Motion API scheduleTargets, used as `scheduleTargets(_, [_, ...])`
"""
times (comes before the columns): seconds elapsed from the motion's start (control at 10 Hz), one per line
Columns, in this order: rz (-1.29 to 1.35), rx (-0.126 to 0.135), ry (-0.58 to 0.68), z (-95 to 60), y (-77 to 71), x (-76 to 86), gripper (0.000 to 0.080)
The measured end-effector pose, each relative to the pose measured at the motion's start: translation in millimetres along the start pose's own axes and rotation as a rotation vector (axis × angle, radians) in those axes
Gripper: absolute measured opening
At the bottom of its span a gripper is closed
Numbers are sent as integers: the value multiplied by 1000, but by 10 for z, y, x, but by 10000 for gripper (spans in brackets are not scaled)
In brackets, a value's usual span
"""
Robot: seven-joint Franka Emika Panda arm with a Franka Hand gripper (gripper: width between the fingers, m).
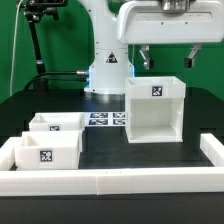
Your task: Assemble drawer
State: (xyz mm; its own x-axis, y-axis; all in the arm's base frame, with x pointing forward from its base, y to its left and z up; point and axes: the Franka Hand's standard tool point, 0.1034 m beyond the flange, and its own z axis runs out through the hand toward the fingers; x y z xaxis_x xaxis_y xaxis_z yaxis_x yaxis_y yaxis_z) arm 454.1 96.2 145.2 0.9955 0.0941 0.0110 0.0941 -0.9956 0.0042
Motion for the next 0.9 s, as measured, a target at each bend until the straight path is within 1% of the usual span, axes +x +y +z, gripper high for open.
scheduleTargets(0.1, [15, 7, -13, 47, -60, -75, 649])
scheduleTargets(0.2, [31, 25, -25, 104, -140, -164, 649])
scheduleTargets(0.3, [38, 34, -25, 154, -182, -230, 649])
scheduleTargets(0.6, [39, 34, -25, 151, -174, -220, 649])
scheduleTargets(0.7, [47, 38, -21, 164, -184, -231, 649])
scheduleTargets(0.8, [55, 45, -17, 221, -212, -300, 649])
scheduleTargets(0.9, [57, 45, -16, 292, -237, -383, 649])
